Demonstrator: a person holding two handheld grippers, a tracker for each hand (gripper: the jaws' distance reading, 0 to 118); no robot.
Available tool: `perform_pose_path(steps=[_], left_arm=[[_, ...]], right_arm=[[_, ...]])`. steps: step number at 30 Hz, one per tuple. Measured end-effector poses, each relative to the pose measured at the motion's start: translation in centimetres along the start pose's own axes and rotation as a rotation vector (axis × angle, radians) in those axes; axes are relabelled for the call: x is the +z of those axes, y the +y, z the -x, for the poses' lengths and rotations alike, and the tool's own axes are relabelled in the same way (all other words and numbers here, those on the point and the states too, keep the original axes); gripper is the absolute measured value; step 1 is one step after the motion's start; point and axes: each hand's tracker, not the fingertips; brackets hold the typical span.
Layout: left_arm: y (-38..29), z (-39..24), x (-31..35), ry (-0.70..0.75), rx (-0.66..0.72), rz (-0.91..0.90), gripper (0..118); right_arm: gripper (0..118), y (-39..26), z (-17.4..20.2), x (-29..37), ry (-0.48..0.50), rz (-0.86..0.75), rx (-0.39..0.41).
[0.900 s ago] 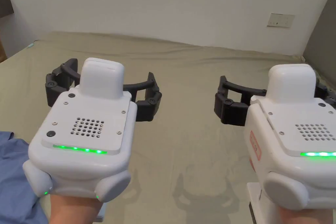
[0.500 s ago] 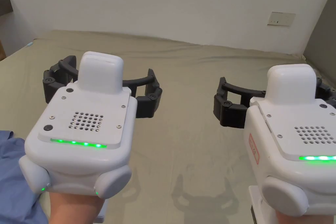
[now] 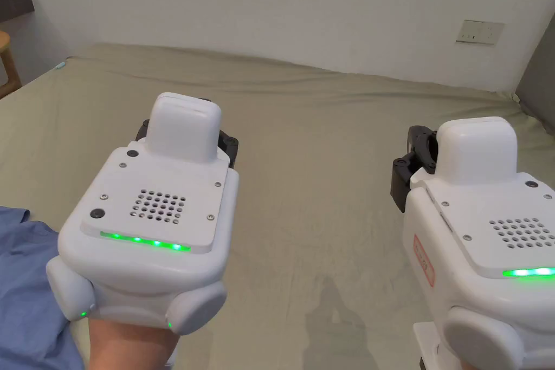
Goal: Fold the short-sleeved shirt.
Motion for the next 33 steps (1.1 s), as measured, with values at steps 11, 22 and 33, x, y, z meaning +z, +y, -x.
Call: perform_pose_path(steps=[11,22,33], left_arm=[[-0.8,-0.3,-0.9,-0.048,-0.019,0.018,0],[-0.3,2.3,0.3,0.038,-0.025,0.026,0],[-0.3,11.5,5.5,0.317,-0.068,0.055,0]], right_arm=[[2,-0.8,-0.6,-0.1,-0.056,0.002,-0.003],[2,-0.6,1.1,-0.7,0.034,0.001,0.018],[2,1.1,9.6,-1.0,0.293,-0.068,0.036]])
